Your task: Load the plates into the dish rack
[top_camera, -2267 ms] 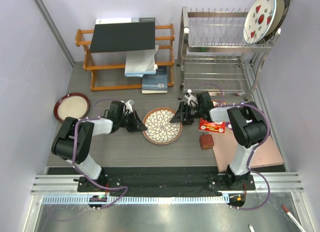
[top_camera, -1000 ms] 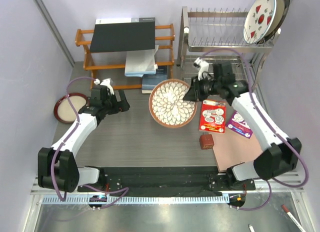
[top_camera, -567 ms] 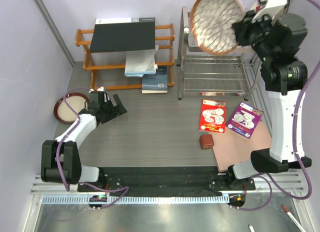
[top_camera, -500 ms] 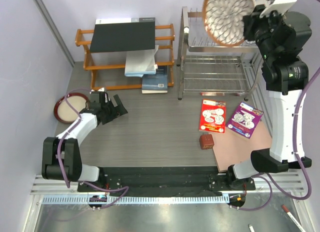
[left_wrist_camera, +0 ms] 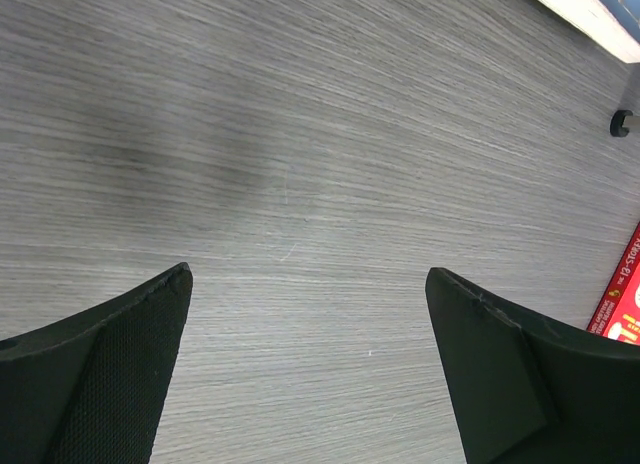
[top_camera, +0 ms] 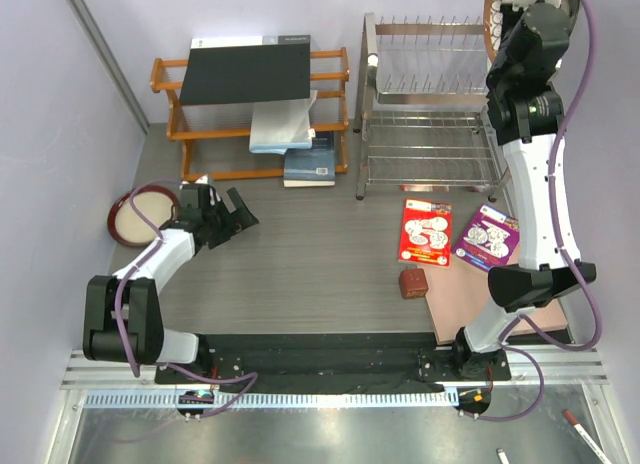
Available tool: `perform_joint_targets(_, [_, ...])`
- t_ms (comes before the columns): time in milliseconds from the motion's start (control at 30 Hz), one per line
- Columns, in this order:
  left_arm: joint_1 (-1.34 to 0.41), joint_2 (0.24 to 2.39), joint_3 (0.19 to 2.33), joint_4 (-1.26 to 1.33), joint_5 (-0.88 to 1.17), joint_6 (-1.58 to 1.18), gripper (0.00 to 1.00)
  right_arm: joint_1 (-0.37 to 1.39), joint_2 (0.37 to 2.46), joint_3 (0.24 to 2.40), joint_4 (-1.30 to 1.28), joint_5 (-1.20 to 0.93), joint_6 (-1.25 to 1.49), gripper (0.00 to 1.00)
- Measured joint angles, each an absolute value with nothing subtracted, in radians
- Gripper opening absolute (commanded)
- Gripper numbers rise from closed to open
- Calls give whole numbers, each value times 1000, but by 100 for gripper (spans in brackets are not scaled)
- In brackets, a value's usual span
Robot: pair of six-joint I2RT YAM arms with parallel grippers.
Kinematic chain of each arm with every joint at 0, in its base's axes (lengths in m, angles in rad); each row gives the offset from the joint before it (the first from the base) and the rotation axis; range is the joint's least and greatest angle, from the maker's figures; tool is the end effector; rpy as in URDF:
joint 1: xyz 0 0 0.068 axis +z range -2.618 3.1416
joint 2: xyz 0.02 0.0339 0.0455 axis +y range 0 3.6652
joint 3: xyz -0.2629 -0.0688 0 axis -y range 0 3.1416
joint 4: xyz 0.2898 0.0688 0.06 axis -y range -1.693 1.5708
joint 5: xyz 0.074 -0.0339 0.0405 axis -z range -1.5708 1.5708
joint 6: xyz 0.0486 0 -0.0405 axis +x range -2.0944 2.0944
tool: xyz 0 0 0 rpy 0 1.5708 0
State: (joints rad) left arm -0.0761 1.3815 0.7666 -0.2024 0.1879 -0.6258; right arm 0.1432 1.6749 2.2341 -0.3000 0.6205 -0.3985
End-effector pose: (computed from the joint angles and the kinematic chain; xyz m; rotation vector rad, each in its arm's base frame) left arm 0.3235 -0.0338 0.1647 -0.5748 2.3736 -0.5479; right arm 0.3711 0.0250 0.6087 0.1716 1.3773 -0.6194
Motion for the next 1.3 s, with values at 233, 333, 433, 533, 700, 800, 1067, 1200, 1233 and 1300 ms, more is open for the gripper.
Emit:
perform_joint_targets(233, [-76, 1361, 744, -186, 188, -629, 99, 105, 1736, 2285, -358, 623, -430, 1])
perform_joint_targets(333, [-76, 1348, 731, -168, 191, -630, 99, 80, 1755, 2312, -373, 609, -439, 1])
perform_joint_targets(433, [-76, 1338, 712, -152, 200, -641, 99, 54, 1776, 2339, -390, 599, -442, 1])
perform_joint_targets(533, [-76, 1338, 700, -148, 203, -648, 100, 41, 1786, 2343, -395, 583, -432, 1])
perform_joint_targets(700, [-76, 1346, 699, -141, 203, -648, 100, 43, 1789, 2328, -427, 569, -415, 1])
perform_joint_targets(800, [-76, 1361, 699, -138, 203, -648, 99, 44, 1797, 2323, -449, 561, -409, 1])
perform_joint_targets(1067, [-76, 1379, 699, -138, 202, -648, 100, 44, 1833, 2312, -451, 558, -382, 1])
perform_joint_targets(1200, [-76, 1387, 699, -136, 202, -647, 100, 44, 1866, 2315, -427, 573, -363, 1])
perform_joint_targets(1233, [-76, 1390, 699, -134, 202, -647, 100, 44, 1874, 2318, -419, 584, -359, 1])
perform_joint_targets(1300, [-76, 1392, 699, -133, 202, -647, 100, 44, 1883, 2326, -411, 597, -352, 1])
